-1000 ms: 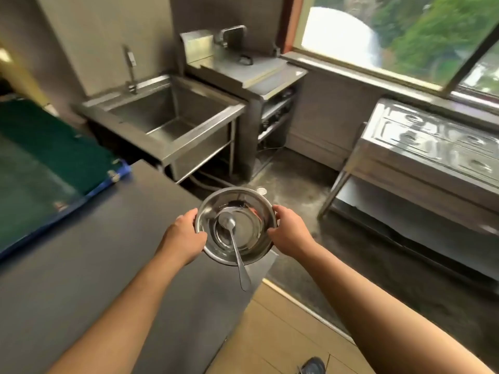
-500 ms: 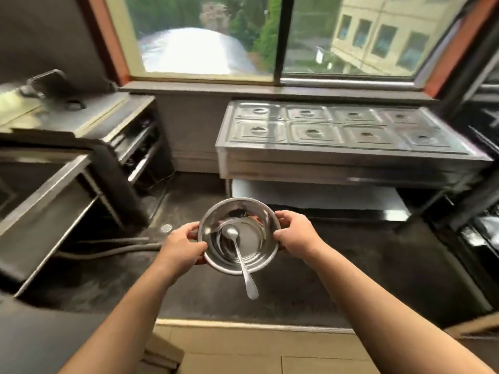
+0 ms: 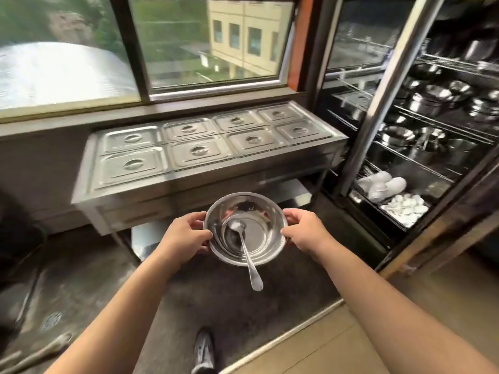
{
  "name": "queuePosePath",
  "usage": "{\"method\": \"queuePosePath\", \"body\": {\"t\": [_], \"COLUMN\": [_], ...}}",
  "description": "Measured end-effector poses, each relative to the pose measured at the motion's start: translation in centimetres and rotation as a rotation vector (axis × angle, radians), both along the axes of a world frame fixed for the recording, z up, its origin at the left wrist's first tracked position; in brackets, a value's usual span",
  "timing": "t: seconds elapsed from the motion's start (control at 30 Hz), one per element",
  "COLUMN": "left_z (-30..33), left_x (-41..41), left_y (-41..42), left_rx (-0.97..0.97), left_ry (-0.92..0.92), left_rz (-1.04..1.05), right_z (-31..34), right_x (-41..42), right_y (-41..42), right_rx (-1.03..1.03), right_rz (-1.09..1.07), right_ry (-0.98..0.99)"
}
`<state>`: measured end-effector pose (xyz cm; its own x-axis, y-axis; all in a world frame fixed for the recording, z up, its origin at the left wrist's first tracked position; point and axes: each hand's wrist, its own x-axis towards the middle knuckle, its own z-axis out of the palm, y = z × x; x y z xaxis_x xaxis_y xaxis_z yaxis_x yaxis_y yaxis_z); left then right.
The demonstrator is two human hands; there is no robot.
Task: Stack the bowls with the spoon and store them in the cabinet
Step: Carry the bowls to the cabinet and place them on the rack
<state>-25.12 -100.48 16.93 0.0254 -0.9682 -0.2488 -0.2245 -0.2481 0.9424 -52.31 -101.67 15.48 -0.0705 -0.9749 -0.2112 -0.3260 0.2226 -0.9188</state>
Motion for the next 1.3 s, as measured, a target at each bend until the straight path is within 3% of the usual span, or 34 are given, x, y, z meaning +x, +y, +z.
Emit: {"method": "queuePosePath", "body": {"t": [0.37, 0.73, 1.03, 1.3], "left_z": [0.2, 5.5, 5.8, 7.6], "left_x": [-13.1, -27.9, -44.2, -58.8], "left_y": [-25.4, -44.5, -52.2, -56.7], "left_rx": [0.036, -0.029, -0.023, -0.030], "left_ry": [0.150, 0.124, 0.152, 0.177], "left_rz": [-0.406, -0.709, -0.865, -0.820], "right_z": [1.5, 5.3, 5.6, 6.4], "right_x": [-11.5, -21.3, -35.0, -49.2], "right_y": [-14.0, -24.9, -30.1, -35.6], "right_rx": [-0.031, -0.122, -0.241, -0.258], "right_rz": [-0.379, -0.699, -0.852, -1.030], "right_ry": [-0.042, -0.064, -0.072, -0.115]}}
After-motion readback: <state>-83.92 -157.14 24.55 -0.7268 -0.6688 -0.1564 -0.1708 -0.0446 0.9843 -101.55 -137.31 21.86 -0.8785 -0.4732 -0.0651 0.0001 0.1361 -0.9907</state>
